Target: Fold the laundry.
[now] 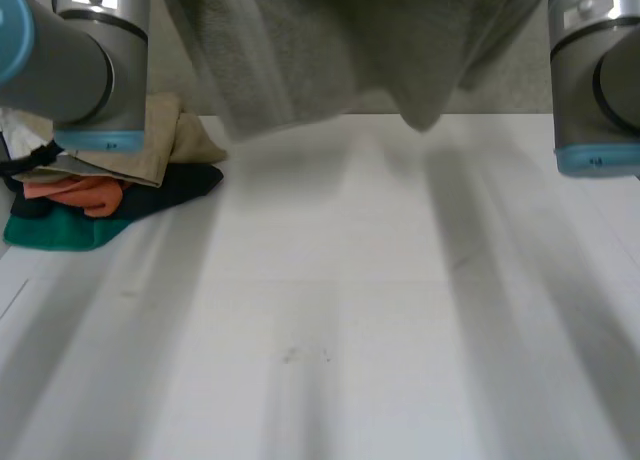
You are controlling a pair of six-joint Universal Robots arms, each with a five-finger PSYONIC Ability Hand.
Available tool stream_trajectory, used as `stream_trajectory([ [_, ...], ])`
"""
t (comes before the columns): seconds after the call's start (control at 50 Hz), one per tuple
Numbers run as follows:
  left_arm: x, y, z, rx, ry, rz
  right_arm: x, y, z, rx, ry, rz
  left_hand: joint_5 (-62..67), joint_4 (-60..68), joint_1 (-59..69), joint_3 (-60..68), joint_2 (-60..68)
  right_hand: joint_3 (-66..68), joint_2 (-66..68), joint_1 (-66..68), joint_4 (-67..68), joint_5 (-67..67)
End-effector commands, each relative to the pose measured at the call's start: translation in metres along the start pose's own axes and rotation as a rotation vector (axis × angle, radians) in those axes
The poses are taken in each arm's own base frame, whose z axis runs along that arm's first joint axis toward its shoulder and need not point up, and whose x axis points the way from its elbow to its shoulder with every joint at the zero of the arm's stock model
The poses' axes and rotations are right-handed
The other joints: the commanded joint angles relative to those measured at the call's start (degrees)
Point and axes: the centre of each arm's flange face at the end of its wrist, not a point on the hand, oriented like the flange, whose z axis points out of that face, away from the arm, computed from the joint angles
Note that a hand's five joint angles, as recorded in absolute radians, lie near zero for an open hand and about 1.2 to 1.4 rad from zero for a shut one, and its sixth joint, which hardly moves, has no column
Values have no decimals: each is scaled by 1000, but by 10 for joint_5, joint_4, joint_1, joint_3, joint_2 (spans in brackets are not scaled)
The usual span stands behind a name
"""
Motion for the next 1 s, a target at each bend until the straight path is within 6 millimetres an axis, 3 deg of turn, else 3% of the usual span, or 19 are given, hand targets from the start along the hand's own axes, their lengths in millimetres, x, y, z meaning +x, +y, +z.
stream_trajectory([
  [0.02,18,51,-75,-276,93,-58,-44,43,-71,-261,-291,-8,147,111,149,115,112,121,124,231,120,128],
  [0.16,33,93,-159,-546,171,-82,-72,76,-134,-442,-479,-14,147,111,149,115,112,121,124,231,120,128],
  [0.24,41,119,-201,-693,209,-64,-102,104,-182,-567,-616,-20,147,111,149,115,112,121,124,231,120,128],
  [0.28,45,130,-223,-773,241,-46,-109,110,-193,-593,-649,-23,147,111,149,115,112,121,124,231,120,128],
  [0.34,45,131,-236,-840,279,-6,-112,111,-203,-614,-674,-18,129,93,131,97,94,121,124,231,120,128],
  [0.36,44,131,-245,-889,311,28,-112,111,-205,-617,-677,-15,5,-31,8,-26,-29,121,124,231,120,128],
  [0.44,36,115,-246,-936,364,110,-112,112,-214,-637,-694,-16,-256,-292,-253,-287,-290,121,124,231,120,128],
  [0.48,33,107,-242,-931,372,127,-112,112,-219,-644,-704,-16,-307,-343,-304,-339,-341,121,124,231,120,128],
  [0.68,19,43,-220,-801,337,133,-105,103,-222,-654,-689,82,-384,-420,-382,-416,-419,121,124,231,120,128],
  [0.8,44,16,-227,-769,382,80,-106,102,-222,-650,-694,99,-378,-414,-375,-409,-412,121,124,231,120,128],
  [0.86,55,17,-234,-793,370,74,-106,102,-222,-653,-691,102,-374,-410,-372,-406,-409,121,124,231,120,128],
  [1.0,94,43,-233,-832,344,92,-107,100,-226,-658,-702,103,-374,-410,-372,-406,-409,121,124,231,120,128],
])
